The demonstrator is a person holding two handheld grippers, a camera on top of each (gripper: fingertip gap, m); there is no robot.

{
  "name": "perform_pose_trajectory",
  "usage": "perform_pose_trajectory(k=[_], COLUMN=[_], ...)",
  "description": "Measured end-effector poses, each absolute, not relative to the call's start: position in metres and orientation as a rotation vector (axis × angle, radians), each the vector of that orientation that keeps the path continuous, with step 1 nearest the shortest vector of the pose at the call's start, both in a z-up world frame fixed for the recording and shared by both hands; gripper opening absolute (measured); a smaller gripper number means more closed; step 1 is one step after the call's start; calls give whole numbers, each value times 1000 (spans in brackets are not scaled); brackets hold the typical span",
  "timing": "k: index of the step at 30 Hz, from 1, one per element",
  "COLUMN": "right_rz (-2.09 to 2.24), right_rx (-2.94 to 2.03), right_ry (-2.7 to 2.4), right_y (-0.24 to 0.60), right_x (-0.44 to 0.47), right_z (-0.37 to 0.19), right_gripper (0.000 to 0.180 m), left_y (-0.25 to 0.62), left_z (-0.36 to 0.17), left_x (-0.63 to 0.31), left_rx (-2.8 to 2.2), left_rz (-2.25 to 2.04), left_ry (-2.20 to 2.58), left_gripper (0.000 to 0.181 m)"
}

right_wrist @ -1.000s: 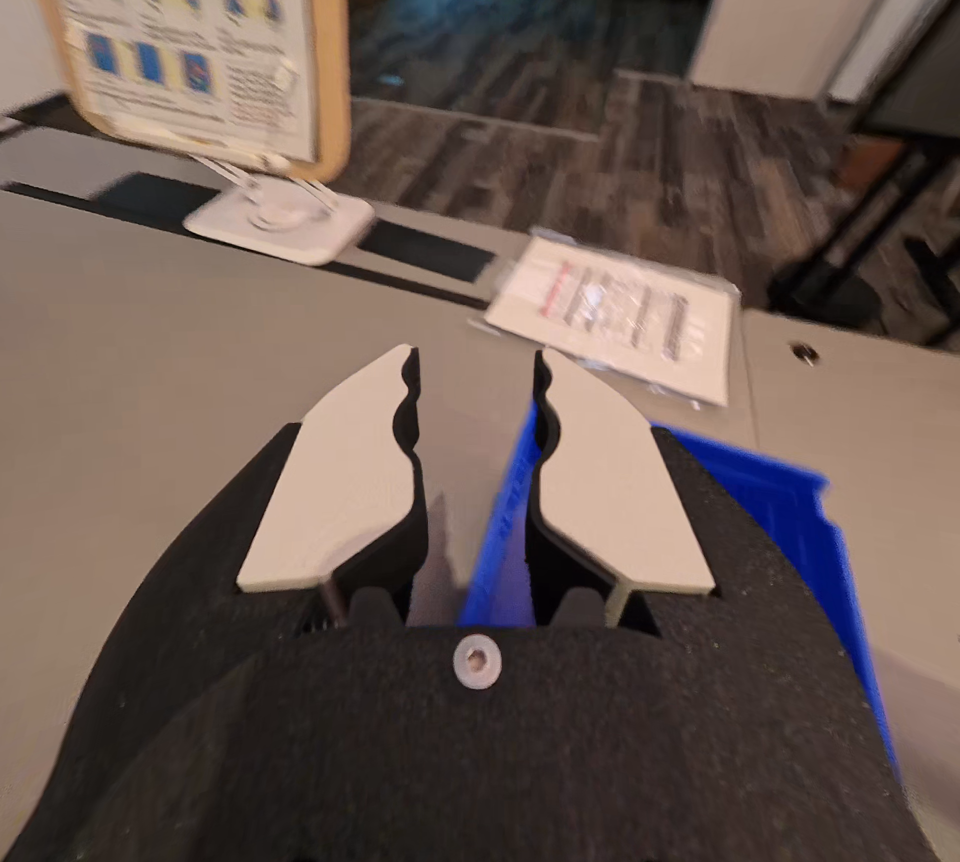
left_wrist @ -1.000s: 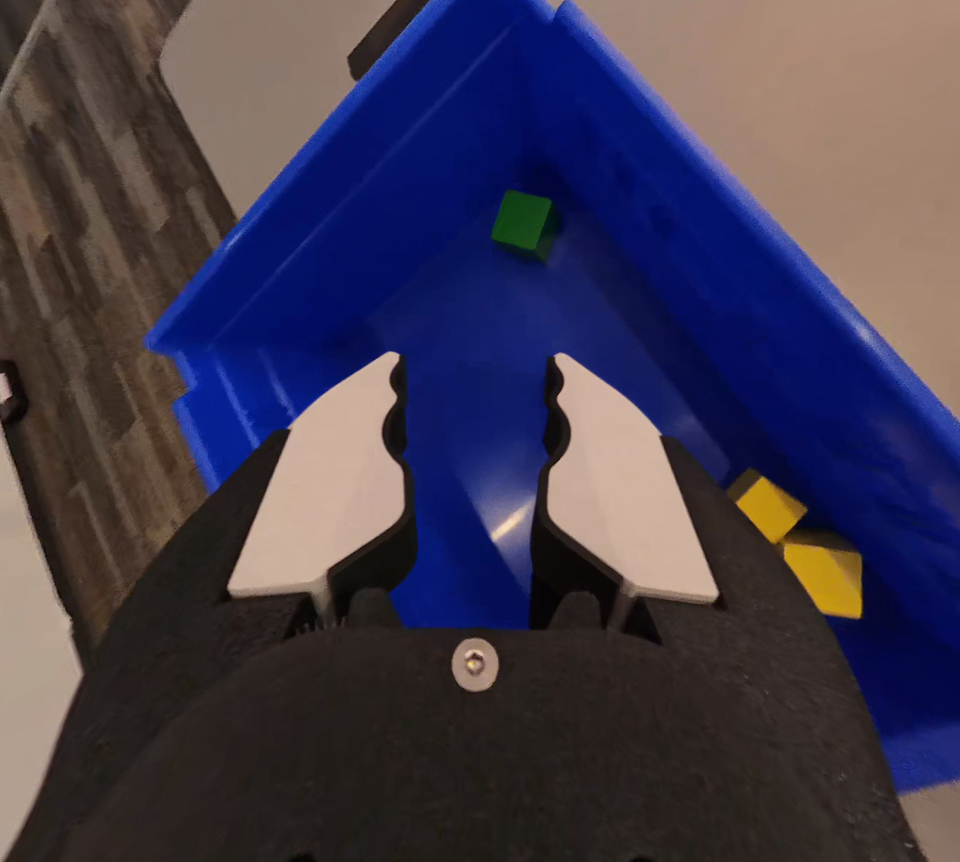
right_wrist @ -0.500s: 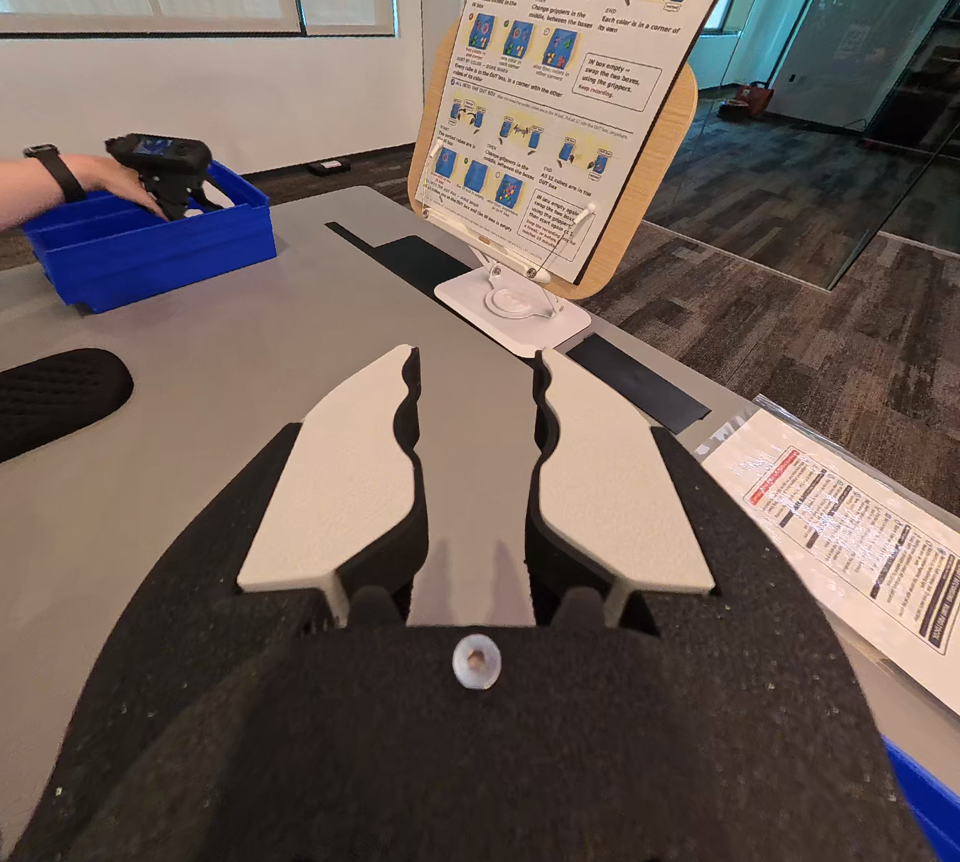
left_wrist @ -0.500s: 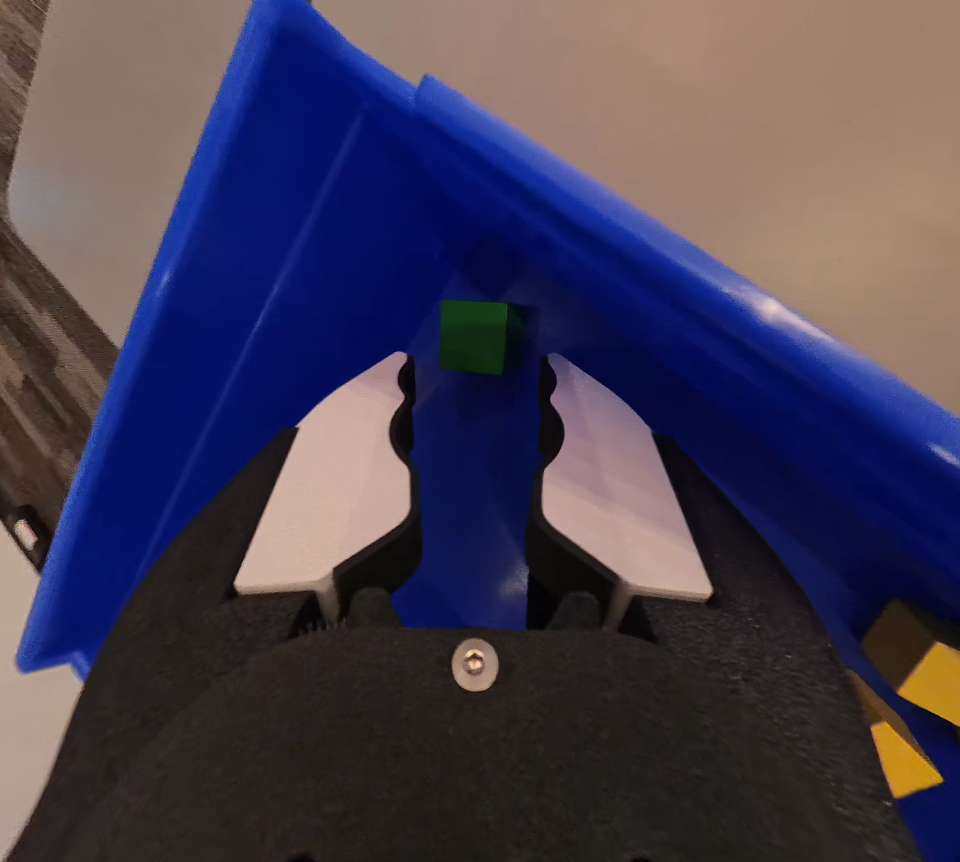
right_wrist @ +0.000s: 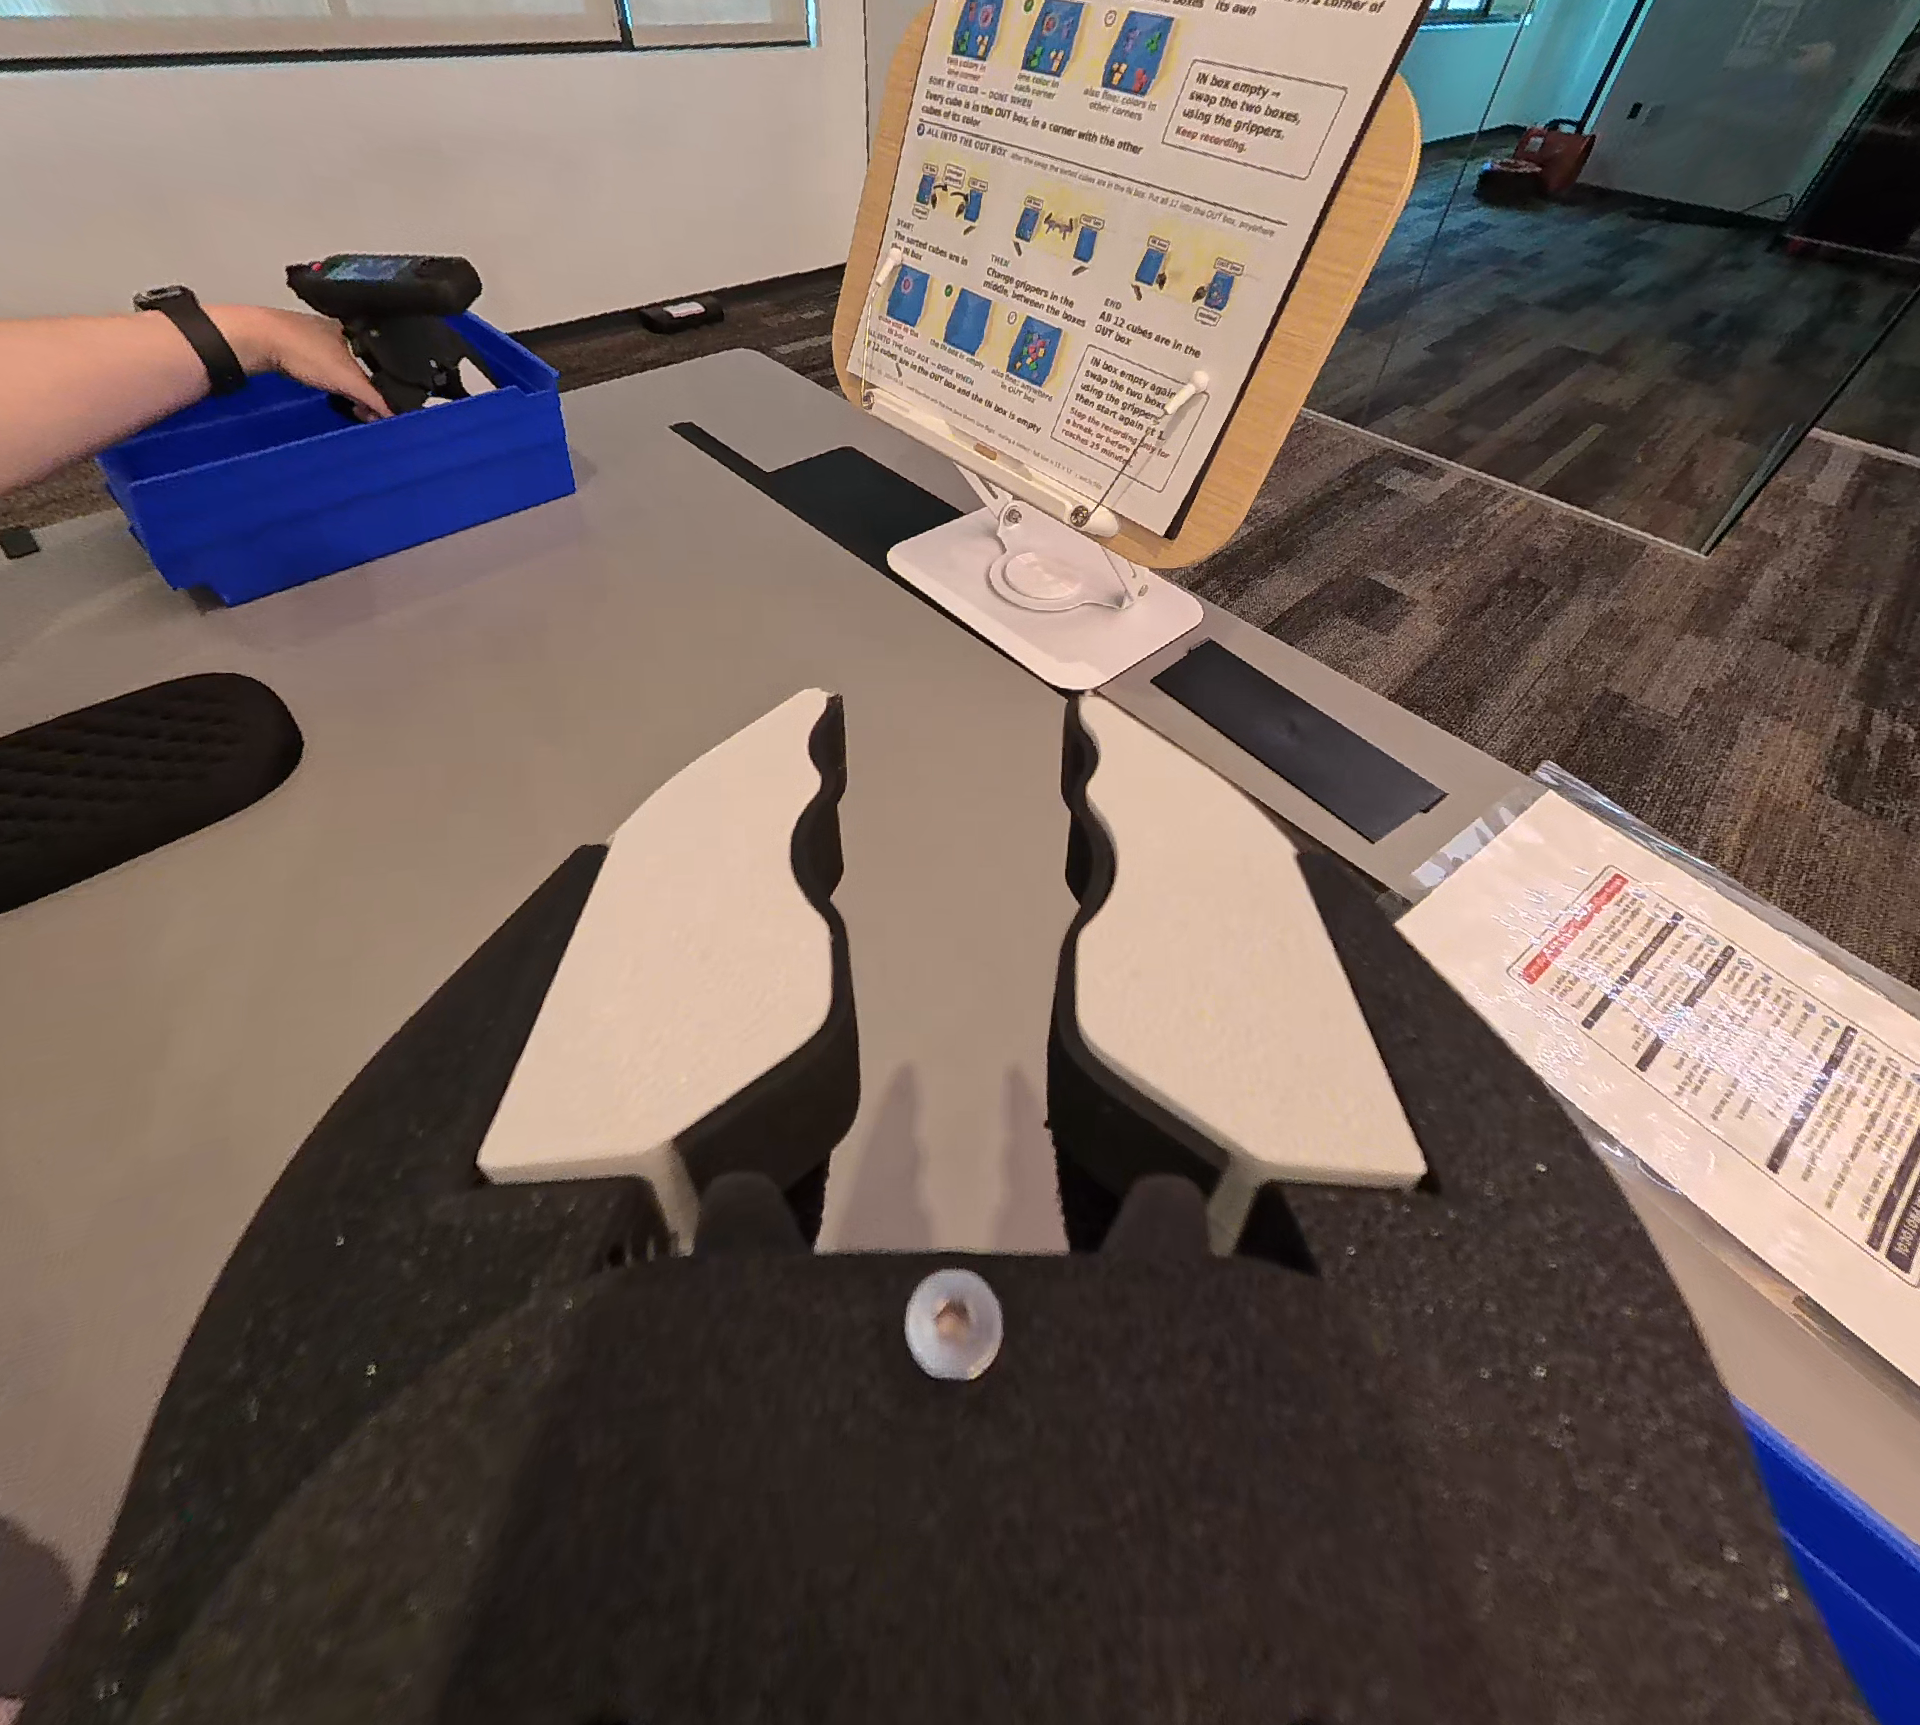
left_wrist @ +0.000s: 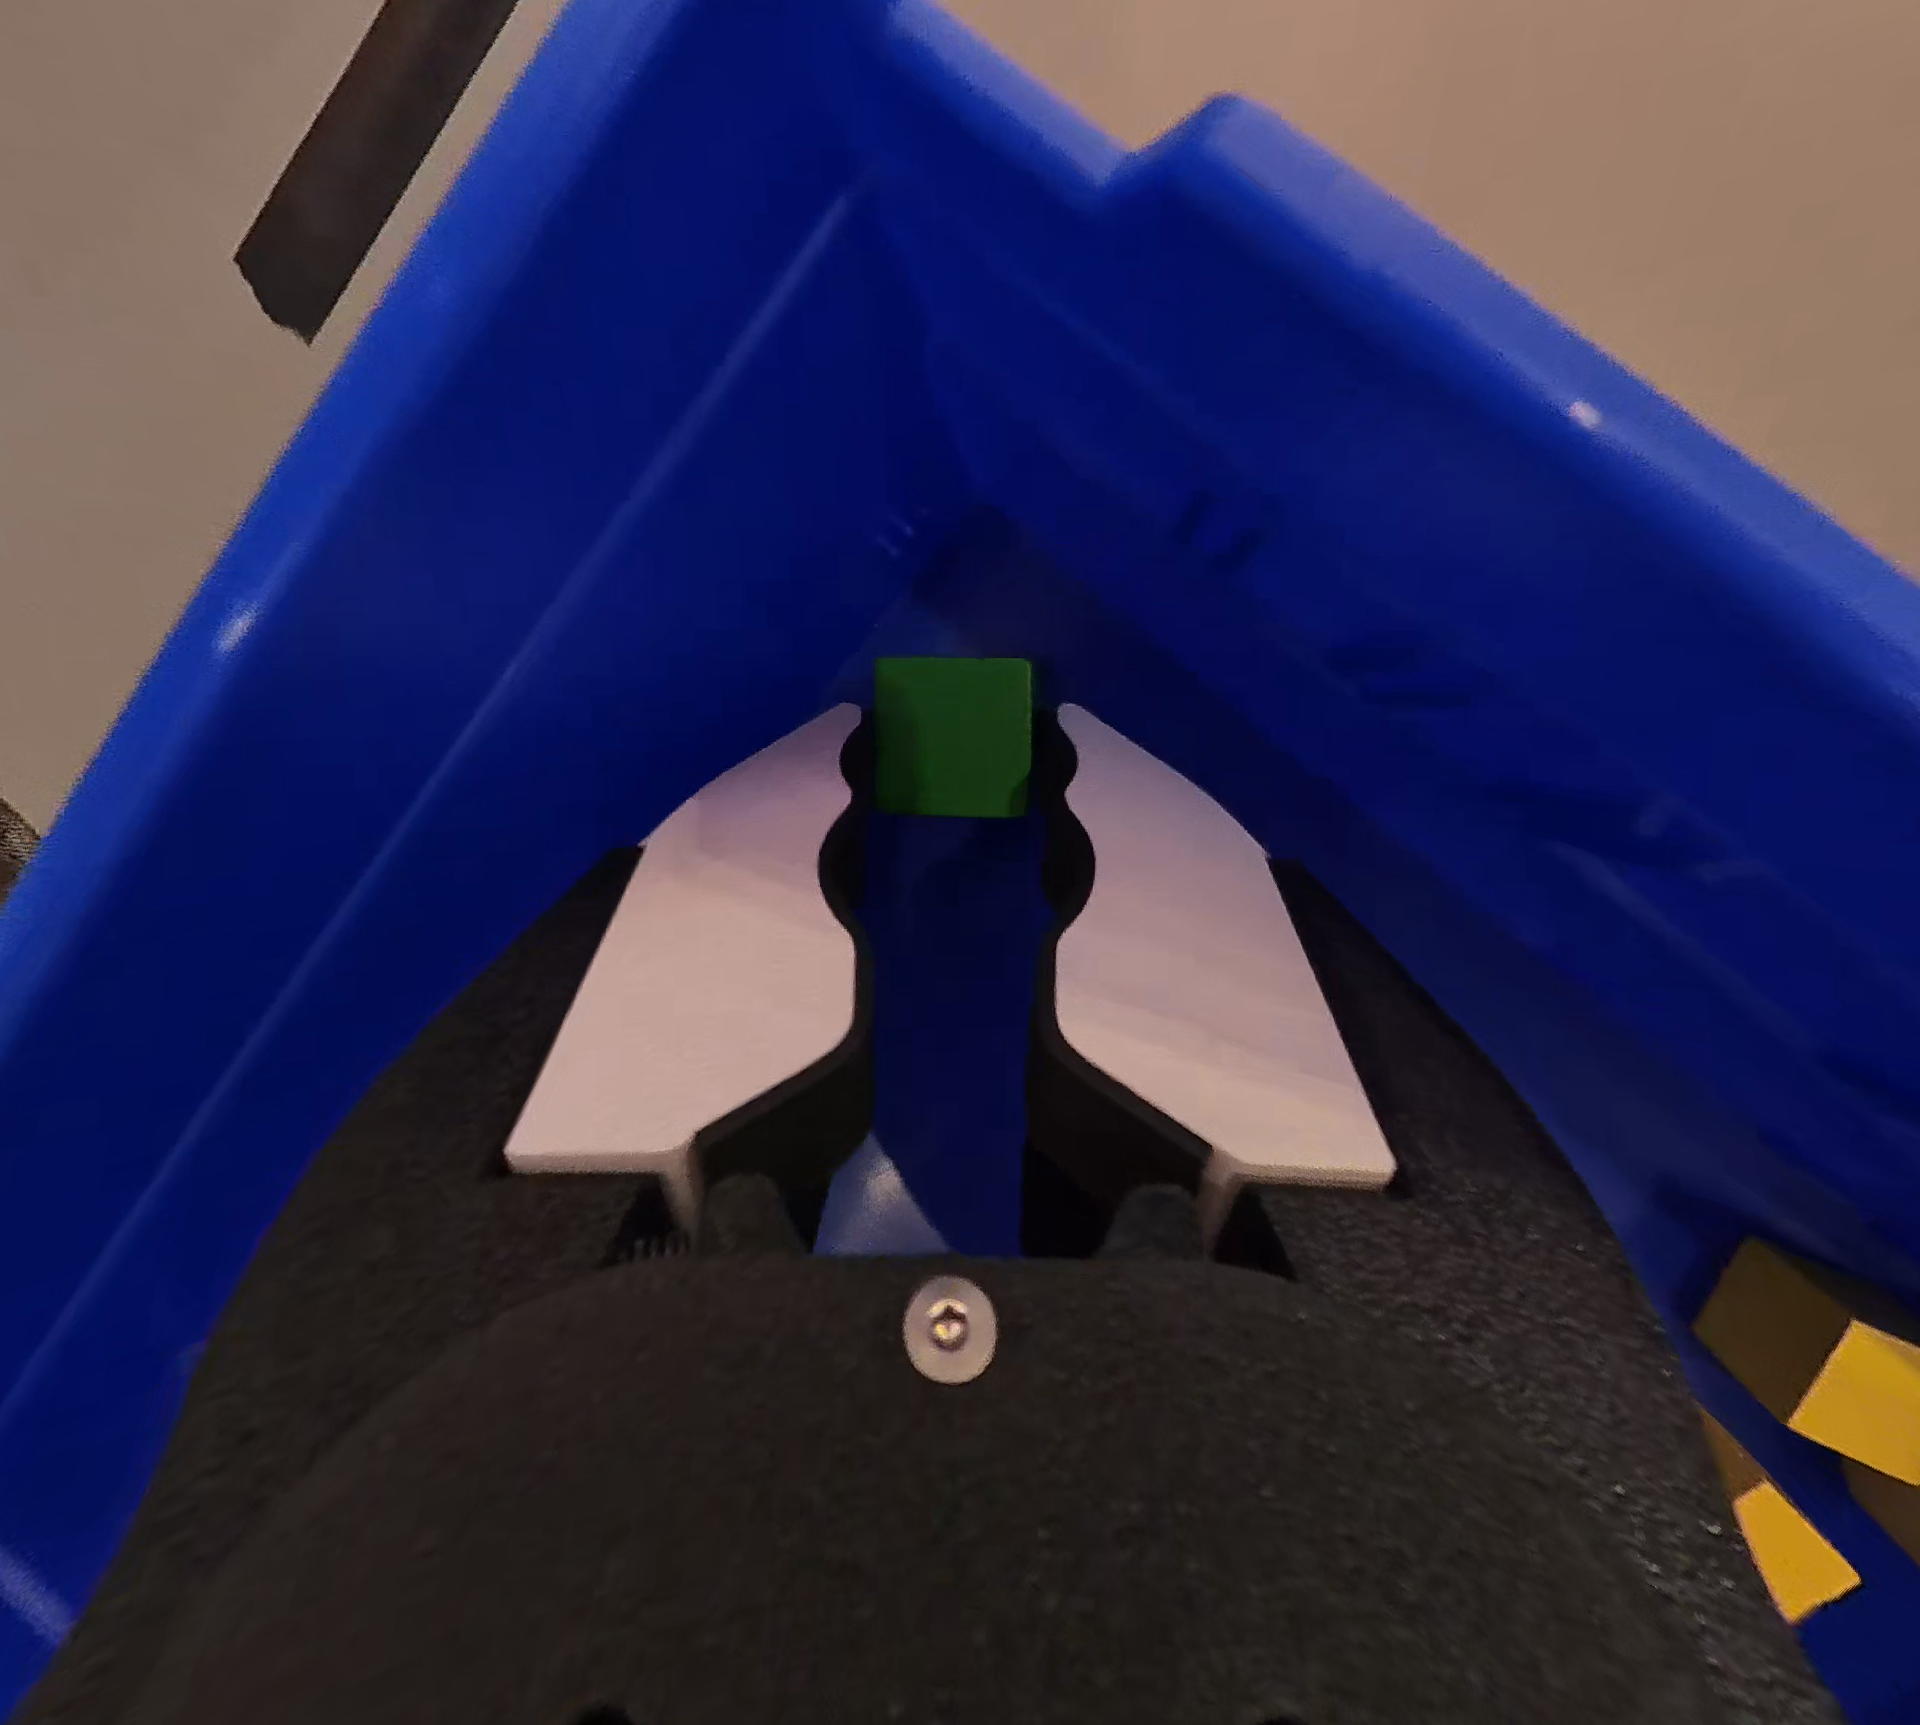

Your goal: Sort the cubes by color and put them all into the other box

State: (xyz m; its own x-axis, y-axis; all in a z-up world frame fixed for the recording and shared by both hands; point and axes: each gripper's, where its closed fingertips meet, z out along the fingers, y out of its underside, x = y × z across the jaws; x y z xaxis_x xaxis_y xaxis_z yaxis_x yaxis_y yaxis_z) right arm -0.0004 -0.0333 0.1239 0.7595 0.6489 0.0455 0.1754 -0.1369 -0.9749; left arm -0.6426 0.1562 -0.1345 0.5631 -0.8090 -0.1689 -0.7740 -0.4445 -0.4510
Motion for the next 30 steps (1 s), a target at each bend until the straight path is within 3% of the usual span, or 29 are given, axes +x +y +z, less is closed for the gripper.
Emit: perform_pose_trajectory(k=[4,8,12,15,20,30], right_rz=[460,503,716,899,1162,1172], right_rx=[-1704,-1658,-1612,-1641,-1727,-1843], right_ry=[-662,-658,-672,-677,-689,-628], right_y=[-31,-27,-19,-13,-13,-2], right_x=[0,-14,-67,-126,-222,-258], right_z=[121,133,144,141,115,82], right_gripper=[39,36,36,43,61,63], left_y=[155,146,104,66,20,3], left_z=[-109,-21,72,106,102,71], left_x=[-655,-640,-562,-485,-364,-261], left_rx=[-2230,-1961,-1624,-1425,-1241,-1138], left_rz=[-15,-2,-96,-90,-28,92], left_ry=[1216,1081,1068,1134,1280,1411], left_gripper=[29,29,29,29,29,29])
